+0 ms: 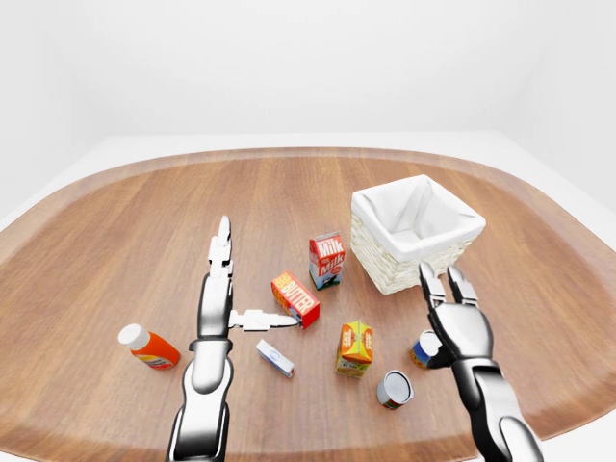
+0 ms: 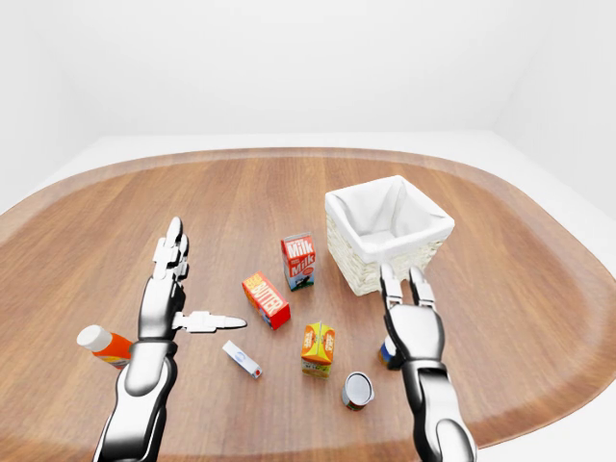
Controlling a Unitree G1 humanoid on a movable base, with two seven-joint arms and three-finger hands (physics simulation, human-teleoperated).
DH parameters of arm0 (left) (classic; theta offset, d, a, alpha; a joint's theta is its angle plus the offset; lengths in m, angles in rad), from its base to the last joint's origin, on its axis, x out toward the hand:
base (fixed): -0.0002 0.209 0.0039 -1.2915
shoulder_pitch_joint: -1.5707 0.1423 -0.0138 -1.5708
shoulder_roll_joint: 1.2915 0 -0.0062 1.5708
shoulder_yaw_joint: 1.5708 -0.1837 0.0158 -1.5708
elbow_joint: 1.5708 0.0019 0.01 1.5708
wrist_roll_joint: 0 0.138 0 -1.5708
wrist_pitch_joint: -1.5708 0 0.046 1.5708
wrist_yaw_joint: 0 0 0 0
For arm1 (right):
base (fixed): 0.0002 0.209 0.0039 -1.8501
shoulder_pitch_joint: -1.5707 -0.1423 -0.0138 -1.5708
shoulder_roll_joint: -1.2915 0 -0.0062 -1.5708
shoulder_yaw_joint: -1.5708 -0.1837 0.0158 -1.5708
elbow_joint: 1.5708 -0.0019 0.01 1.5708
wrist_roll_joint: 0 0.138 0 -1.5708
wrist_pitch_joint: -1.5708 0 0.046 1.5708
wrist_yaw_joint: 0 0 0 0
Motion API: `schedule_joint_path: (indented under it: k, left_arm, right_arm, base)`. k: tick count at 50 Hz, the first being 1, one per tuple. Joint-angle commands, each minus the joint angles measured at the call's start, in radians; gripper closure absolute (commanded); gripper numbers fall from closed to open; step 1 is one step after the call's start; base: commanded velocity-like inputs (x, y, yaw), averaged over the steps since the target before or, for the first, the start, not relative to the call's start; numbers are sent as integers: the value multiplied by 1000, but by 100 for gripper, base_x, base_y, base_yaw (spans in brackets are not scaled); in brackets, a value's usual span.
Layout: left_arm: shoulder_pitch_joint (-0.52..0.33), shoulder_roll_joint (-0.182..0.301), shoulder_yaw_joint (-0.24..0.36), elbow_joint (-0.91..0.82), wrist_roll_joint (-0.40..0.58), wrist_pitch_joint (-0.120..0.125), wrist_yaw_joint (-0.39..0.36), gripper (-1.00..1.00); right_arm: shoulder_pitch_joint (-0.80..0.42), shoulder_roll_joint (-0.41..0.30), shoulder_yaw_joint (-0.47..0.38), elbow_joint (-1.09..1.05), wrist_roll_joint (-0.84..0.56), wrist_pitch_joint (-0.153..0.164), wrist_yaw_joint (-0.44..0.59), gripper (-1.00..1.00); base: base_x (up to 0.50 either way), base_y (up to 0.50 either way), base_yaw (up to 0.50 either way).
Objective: Pick up the alphabet soup and the tomato sauce, and put them in the basket.
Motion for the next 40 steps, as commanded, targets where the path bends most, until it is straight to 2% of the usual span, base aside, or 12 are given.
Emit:
schedule_joint_path:
  k: [1, 19, 32, 40]
  left_arm:
    - [-3, 1, 1, 10, 5, 0, 3, -100]
    - [3, 1, -1, 3, 5, 0, 3, -100]
    - [0, 0, 1, 3, 7, 0, 3, -100]
    - [-1, 1, 0, 5, 6, 0, 3, -100]
  right_arm:
    - [-15, -20, -8, 58, 3, 0, -29, -100]
    - [-14, -28, -14, 77, 8, 0, -33, -100]
    - [-39, -49, -13, 175, 9, 0, -89, -100]
    - [-47, -54, -11, 182, 18, 0, -89, -100]
  base:
    - [0, 0, 0]
    - [0, 0, 0]
    - [0, 0, 0]
    - [0, 0, 0]
